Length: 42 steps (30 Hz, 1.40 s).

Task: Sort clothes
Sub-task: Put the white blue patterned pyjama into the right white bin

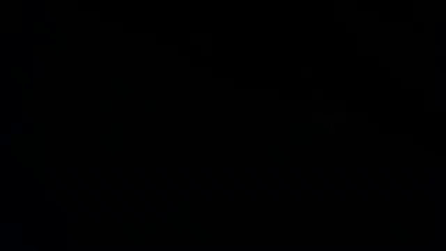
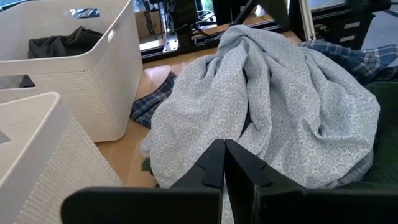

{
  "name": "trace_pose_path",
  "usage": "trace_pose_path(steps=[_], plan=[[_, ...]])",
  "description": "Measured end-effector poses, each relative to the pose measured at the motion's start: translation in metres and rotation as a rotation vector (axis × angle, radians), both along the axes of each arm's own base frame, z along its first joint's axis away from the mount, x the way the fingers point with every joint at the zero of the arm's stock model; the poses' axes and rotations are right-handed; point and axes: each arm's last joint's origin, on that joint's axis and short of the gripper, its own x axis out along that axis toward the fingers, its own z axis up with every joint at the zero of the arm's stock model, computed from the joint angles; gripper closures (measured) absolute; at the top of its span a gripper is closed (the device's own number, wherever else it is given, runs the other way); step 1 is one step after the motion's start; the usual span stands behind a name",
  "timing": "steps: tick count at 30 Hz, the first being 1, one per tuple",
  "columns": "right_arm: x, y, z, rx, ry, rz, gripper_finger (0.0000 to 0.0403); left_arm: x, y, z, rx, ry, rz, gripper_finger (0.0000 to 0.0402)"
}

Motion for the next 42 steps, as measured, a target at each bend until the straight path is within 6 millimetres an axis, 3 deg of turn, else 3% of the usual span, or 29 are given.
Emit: trace_pose_path(steps=[7, 15, 25, 29, 38, 42], plan=[[-0.006, -0.007, -0.020, -0.166, 0.138, -0.078, 0.0051, 0.000, 0.000, 0.000, 0.011, 0.004, -0.003, 0.0400], [-0.006, -0.007, -0.035, -0.159, 0.232, -0.108, 0.0069, -0.001, 0.000, -0.001, 0.034, 0.016, -0.010, 0.0400], [0.008, -0.012, -0.068, -0.211, 0.330, -0.137, 0.0097, -0.001, 0.000, -0.001, 0.032, 0.016, -0.009, 0.0400], [0.007, -0.012, -0.068, -0.219, 0.330, -0.142, 0.0143, -0.001, 0.000, -0.001, 0.030, 0.016, -0.009, 0.0400], [0.005, -0.013, -0.069, -0.252, 0.345, -0.131, 0.0318, -0.001, 0.000, -0.001, 0.030, 0.016, -0.008, 0.0400], [0.002, -0.015, -0.062, -0.316, 0.383, -0.133, 0.0372, -0.001, 0.000, -0.001, 0.029, 0.015, -0.008, 0.0400]])
